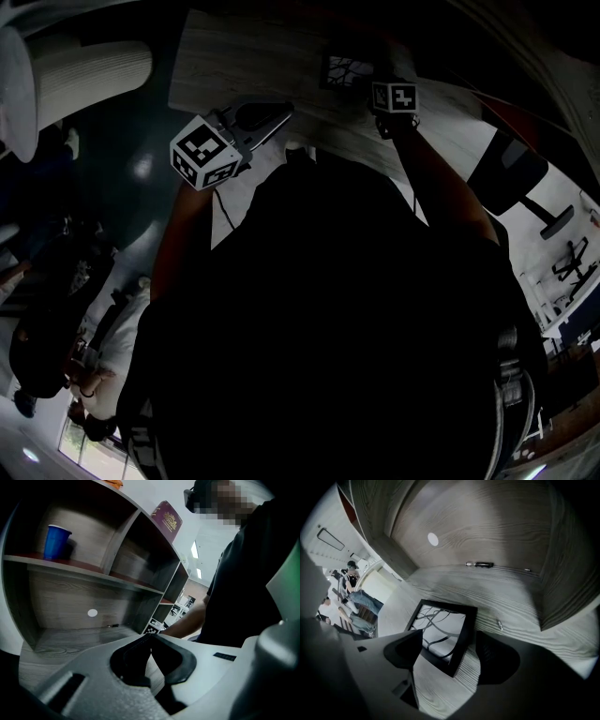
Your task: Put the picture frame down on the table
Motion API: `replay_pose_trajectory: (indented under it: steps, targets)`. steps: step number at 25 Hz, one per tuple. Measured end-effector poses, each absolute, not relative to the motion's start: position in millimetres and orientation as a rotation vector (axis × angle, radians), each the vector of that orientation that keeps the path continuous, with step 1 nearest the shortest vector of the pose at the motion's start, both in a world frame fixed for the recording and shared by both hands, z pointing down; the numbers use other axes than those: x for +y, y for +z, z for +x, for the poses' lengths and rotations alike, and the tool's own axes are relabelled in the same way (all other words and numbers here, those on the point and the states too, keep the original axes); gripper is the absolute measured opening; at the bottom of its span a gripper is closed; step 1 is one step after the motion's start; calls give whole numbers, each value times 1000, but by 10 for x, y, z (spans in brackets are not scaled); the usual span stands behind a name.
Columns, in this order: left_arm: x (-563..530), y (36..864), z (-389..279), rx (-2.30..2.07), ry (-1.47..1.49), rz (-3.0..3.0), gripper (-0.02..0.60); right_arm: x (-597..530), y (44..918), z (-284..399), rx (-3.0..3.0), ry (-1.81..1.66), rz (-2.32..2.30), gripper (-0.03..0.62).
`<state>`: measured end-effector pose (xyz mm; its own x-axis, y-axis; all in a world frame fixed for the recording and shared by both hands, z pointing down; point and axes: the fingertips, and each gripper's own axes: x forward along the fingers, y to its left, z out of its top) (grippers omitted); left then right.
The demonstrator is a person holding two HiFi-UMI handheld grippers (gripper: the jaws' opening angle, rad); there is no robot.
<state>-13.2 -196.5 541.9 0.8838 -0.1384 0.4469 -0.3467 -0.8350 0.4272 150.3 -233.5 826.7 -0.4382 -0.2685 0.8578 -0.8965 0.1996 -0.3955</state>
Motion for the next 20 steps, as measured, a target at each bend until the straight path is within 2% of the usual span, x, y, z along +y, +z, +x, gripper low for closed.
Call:
replay_pose_trajectory:
  steps: [20]
  targets:
    - [-1905, 5334, -147, -284, 571, 2596, 17, -2284, 7894, 1585, -1908, 1139, 1148, 342]
